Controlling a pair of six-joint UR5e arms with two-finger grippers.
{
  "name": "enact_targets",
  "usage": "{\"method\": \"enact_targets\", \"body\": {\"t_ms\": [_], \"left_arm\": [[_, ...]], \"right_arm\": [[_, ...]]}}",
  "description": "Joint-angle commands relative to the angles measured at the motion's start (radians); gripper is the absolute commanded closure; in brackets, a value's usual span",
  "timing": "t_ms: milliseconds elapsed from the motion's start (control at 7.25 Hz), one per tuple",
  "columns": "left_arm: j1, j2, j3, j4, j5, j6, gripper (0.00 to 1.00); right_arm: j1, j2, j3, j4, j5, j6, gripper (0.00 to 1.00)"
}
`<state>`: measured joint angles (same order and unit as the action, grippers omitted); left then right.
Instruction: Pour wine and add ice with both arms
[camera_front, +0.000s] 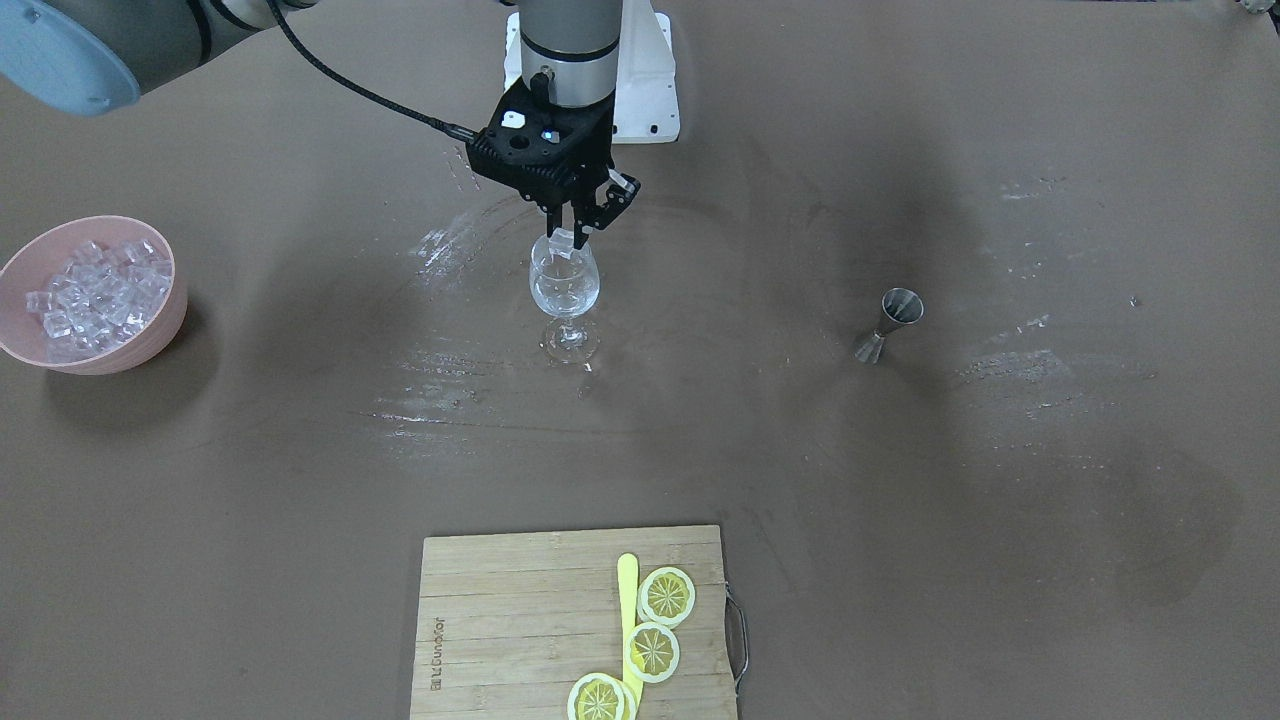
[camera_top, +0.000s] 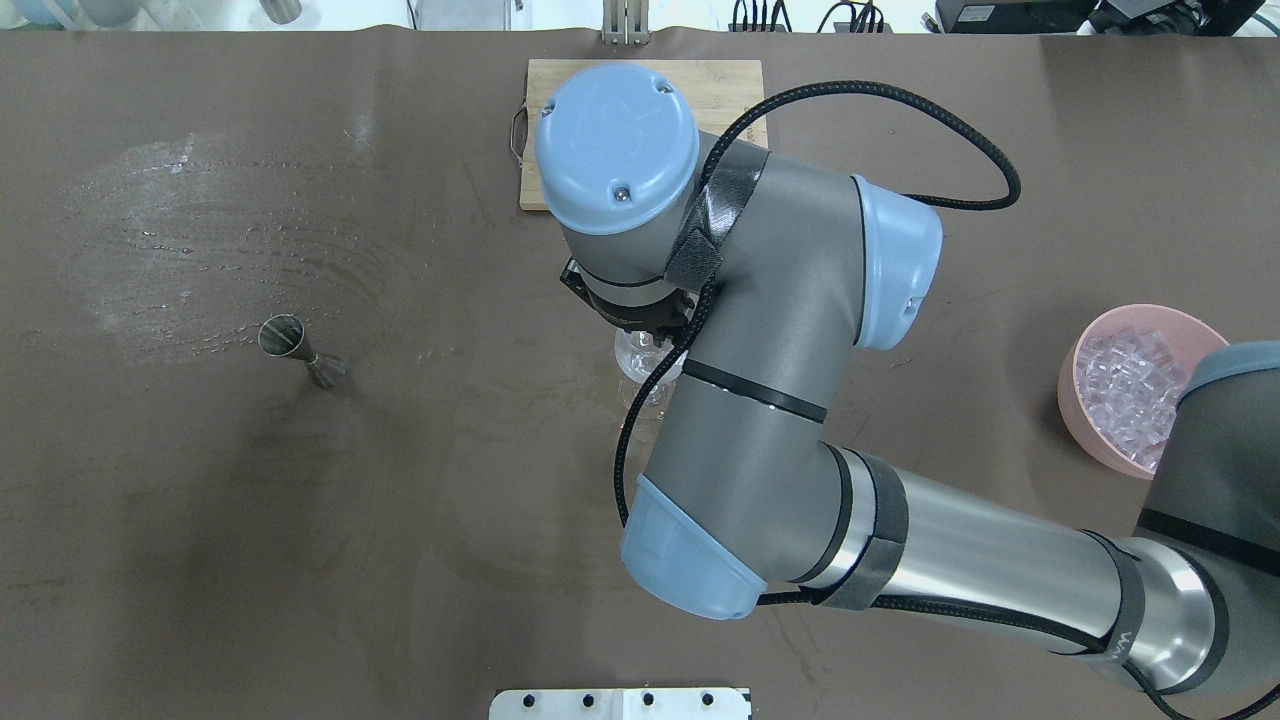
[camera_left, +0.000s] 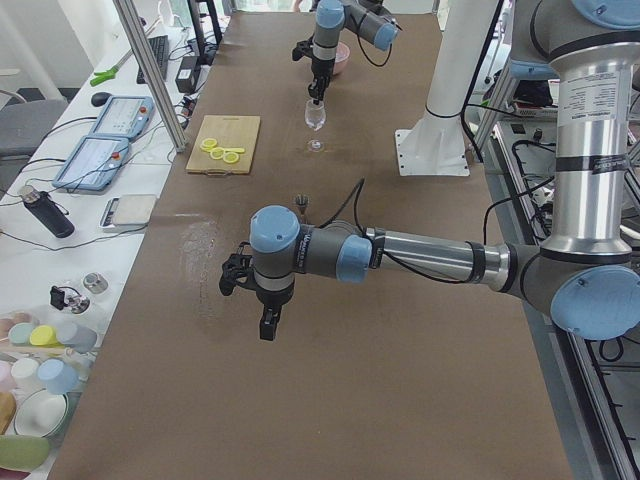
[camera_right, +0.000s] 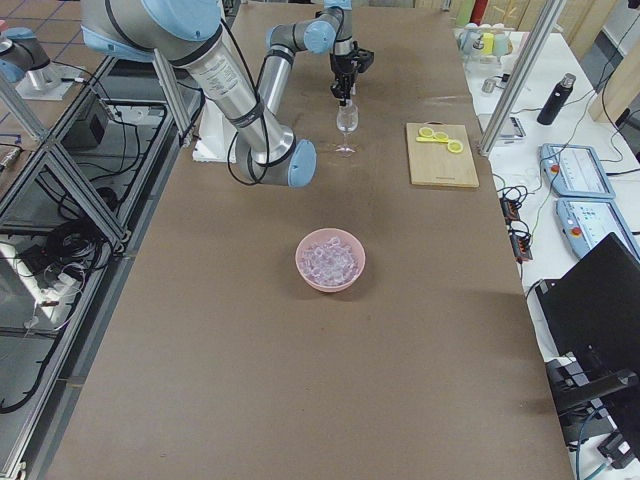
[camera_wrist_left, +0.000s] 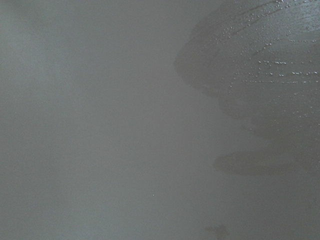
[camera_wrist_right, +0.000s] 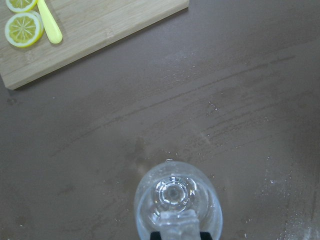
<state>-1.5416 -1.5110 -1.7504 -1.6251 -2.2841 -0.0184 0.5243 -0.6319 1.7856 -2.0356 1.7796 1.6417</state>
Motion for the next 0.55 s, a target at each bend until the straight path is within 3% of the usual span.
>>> {"method": "enact_targets", "body": {"t_ms": [0, 276, 414], "left_arm": [[0.0, 0.0, 0.0, -0.001, 0.0, 0.0, 0.01], [0.0, 0.0, 0.0, -0.001, 0.0, 0.0, 0.01], [0.002, 0.0, 0.0, -0.001, 0.0, 0.0, 0.01]], "right_arm": [[0.002, 0.001, 0.014, -0.009, 0.0, -0.009, 1.0], [0.002, -0.002, 0.029, -0.009, 0.0, -0.01, 1.0], [0.003, -0.006, 0.041, -0.009, 0.0, -0.029, 0.93]]}}
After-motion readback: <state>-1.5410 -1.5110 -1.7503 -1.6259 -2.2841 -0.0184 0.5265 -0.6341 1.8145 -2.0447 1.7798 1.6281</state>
